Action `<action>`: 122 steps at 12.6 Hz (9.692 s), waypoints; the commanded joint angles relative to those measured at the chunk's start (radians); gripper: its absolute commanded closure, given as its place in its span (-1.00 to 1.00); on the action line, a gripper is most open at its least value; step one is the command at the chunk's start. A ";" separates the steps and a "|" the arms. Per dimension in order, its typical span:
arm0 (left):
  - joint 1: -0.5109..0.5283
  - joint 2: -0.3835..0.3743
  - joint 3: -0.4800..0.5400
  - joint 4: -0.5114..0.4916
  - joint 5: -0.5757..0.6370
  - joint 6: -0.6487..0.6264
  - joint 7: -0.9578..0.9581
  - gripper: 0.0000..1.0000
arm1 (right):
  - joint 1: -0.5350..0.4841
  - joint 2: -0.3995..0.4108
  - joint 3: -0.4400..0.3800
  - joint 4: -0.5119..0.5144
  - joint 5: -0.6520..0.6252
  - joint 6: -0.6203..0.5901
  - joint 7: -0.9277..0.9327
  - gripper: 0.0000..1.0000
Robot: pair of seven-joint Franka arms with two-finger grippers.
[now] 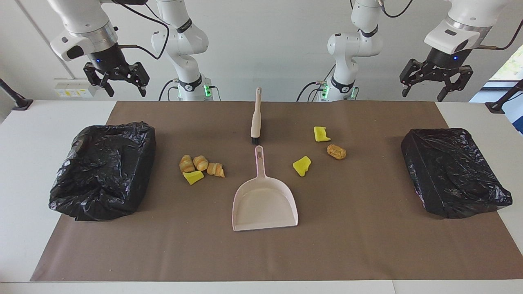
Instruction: Sweep and dump trash in bin
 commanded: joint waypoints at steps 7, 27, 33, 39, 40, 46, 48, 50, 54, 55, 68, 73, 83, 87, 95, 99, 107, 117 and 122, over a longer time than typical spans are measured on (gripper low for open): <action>0.015 -0.011 -0.007 -0.004 -0.005 -0.026 -0.002 -1.00 | -0.006 -0.009 0.024 -0.019 0.016 0.069 0.151 -1.00; -0.634 -0.222 -0.041 -0.788 -0.071 0.504 -0.534 -1.00 | 0.307 0.227 0.064 -0.240 0.022 0.561 0.378 -1.00; -0.924 -0.132 -0.041 -0.959 -0.086 0.804 -0.844 -1.00 | 0.397 0.397 0.072 -0.087 0.010 0.600 0.453 -1.00; -1.076 -0.029 -0.041 -0.959 -0.095 0.956 -1.094 -1.00 | 0.485 0.517 0.072 -0.021 -0.007 0.665 0.456 -1.00; -1.076 -0.026 -0.041 -0.952 -0.095 0.951 -1.097 -0.61 | 0.492 0.517 0.072 -0.027 -0.008 0.667 0.458 -1.00; -1.064 -0.044 -0.035 -0.945 -0.095 0.804 -1.087 1.00 | 0.528 0.488 0.072 -0.139 -0.025 0.693 0.452 -1.00; -1.036 -0.081 -0.029 -0.926 -0.094 0.709 -1.076 1.00 | 0.521 0.488 0.072 -0.142 -0.022 0.695 0.450 -1.00; -1.016 -0.130 -0.027 -0.924 -0.086 0.623 -1.064 1.00 | 0.518 0.487 0.073 -0.142 -0.009 0.684 0.444 -0.58; -0.848 -0.176 -0.027 -0.915 -0.037 0.476 -0.970 1.00 | 0.514 0.487 0.075 -0.139 -0.002 0.649 0.403 1.00; -0.800 -0.190 -0.027 -0.906 -0.019 0.444 -0.944 1.00 | 0.517 0.487 0.075 -0.131 0.001 0.641 0.403 1.00; -0.168 -0.250 -0.029 -0.924 0.052 0.416 -0.696 1.00 | 0.453 0.318 0.067 -0.228 -0.030 0.569 -0.652 1.00; -0.215 -0.213 -0.033 -1.007 0.003 0.543 -0.694 1.00 | 0.445 0.303 0.067 -0.300 -0.027 0.600 -0.925 1.00; -0.492 -0.055 -0.039 -0.935 -0.241 0.765 -0.682 1.00 | 0.508 0.329 0.066 -0.351 -0.088 0.660 -0.825 1.00; -0.595 -0.011 -0.041 -0.843 -0.310 0.770 -0.694 1.00 | 0.506 0.333 0.066 -0.344 -0.087 0.660 -0.823 1.00; -0.550 -0.093 -0.030 -0.798 -0.306 0.472 -0.915 1.00 | 0.502 0.349 0.067 -0.320 -0.125 0.666 -0.817 1.00; -0.488 -0.225 -0.032 -0.845 -0.243 0.256 -0.979 1.00 | 0.501 0.349 0.067 -0.318 -0.127 0.663 -0.824 1.00; -0.552 -0.406 -0.053 -1.155 -0.229 0.325 -1.479 1.00 | 0.511 0.336 0.075 -0.321 -0.133 0.644 -0.855 1.00; -0.522 -0.129 -0.050 -0.998 -0.335 0.712 -1.237 1.00 | 0.514 0.338 0.075 -0.320 -0.133 0.652 -0.844 1.00; -0.600 -0.094 -0.055 -0.930 -0.336 0.736 -1.042 1.00 | 0.514 0.338 0.075 -0.321 -0.133 0.649 -0.844 1.00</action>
